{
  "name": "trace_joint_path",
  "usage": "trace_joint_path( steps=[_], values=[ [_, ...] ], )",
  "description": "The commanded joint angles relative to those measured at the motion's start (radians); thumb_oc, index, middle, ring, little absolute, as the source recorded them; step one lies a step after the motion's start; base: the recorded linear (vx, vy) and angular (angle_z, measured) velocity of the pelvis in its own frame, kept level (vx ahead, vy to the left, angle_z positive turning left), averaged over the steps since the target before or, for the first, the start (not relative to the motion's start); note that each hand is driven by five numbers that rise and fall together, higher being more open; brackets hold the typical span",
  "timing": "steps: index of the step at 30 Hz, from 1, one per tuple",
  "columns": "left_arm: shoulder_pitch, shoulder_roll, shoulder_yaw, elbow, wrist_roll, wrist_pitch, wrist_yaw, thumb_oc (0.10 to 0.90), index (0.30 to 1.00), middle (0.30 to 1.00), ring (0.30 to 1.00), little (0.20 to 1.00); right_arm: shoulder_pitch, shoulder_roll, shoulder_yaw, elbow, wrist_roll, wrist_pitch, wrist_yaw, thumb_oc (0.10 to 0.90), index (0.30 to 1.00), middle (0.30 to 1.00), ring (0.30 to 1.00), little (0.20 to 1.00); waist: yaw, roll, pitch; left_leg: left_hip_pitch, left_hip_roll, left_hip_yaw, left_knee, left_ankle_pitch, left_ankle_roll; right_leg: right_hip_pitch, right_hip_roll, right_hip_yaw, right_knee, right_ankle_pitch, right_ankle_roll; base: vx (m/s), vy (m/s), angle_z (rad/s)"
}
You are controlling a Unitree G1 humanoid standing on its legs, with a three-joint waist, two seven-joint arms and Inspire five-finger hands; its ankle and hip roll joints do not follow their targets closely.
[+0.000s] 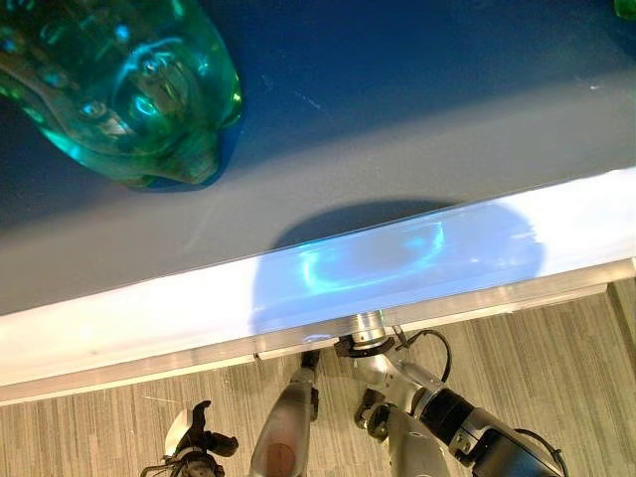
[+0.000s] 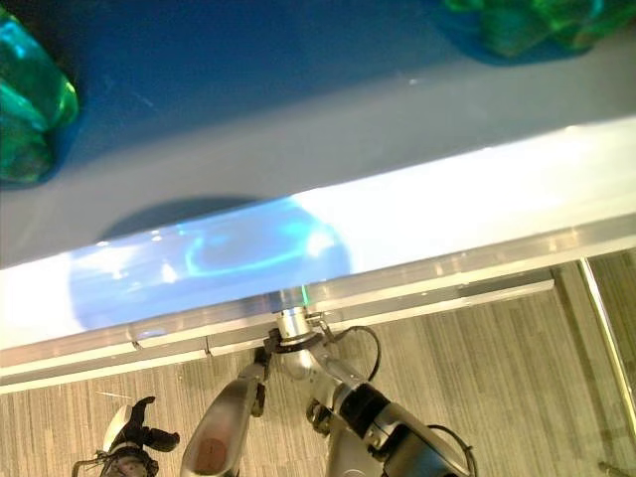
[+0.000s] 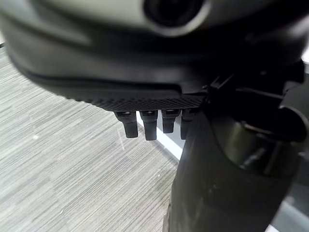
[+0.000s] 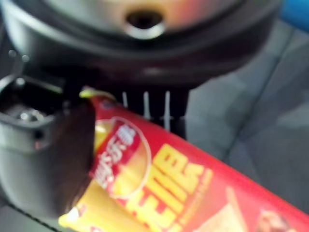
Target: Put the goods on the table back onto the shelves and tidy them up.
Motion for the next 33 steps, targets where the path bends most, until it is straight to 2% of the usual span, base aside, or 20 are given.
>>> trace_joint_path(
  steps=[1, 2, 20, 31, 33],
  values=[
    [0.036, 0.096, -0.014, 0.026, -0.002, 0.001, 0.071, 0.8, 0.9, 0.9, 0.9, 0.9, -0.064, 0.1, 0.049, -0.133, -0.038, -0.133, -0.055, 0.598, 0.596, 0.596, 0.596, 0.596, 0.0, -0.008, 0.026, -0.074, -0.018, 0.014, 0.099, -0.07, 0.022, 0.03, -0.058, 0.068, -0.151, 0.154, 0.08, 0.0, 0.0, 0.0],
    [0.036, 0.096, -0.014, 0.026, -0.002, 0.001, 0.071, 0.8, 0.9, 0.9, 0.9, 0.9, -0.064, 0.1, 0.049, -0.133, -0.038, -0.134, -0.056, 0.8, 0.9, 0.9, 0.9, 0.9, 0.0, -0.008, 0.026, -0.074, -0.018, 0.014, 0.1, -0.07, 0.022, 0.029, -0.058, 0.068, -0.151, 0.153, 0.08, 0.0, 0.0, 0.0],
    [0.018, 0.098, -0.034, 0.015, 0.031, 0.011, 0.109, 0.8, 0.9, 0.9, 0.9, 0.9, -0.04, 0.093, 0.031, -0.173, -0.011, -0.16, -0.072, 0.8, 0.9, 0.9, 0.9, 0.9, -0.007, -0.028, 0.001, -0.05, -0.008, 0.017, 0.106, -0.078, 0.023, 0.045, -0.056, 0.069, -0.135, 0.143, 0.072, 0.0, -0.007, 0.0],
    [0.077, 0.084, -0.026, 0.027, 0.06, 0.012, 0.093, 0.8, 0.9, 0.9, 0.9, 0.9, 0.024, 0.063, -0.011, -0.236, 0.003, -0.173, -0.061, 0.8, 0.9, 0.9, 0.9, 0.9, -0.021, -0.05, -0.077, 0.031, 0.003, 0.032, 0.052, -0.071, 0.02, 0.109, -0.037, 0.066, -0.187, 0.153, 0.076, 0.03, -0.023, -0.07],
    [0.078, 0.084, -0.026, 0.027, 0.06, 0.012, 0.093, 0.8, 0.9, 0.9, 0.9, 0.9, 0.025, 0.063, -0.011, -0.237, 0.003, -0.172, -0.061, 0.8, 0.9, 0.9, 0.9, 0.9, -0.021, -0.05, -0.077, 0.032, 0.003, 0.033, 0.051, -0.07, 0.02, 0.11, -0.037, 0.066, -0.188, 0.153, 0.076, 0.03, -0.014, -0.07]
  ],
)
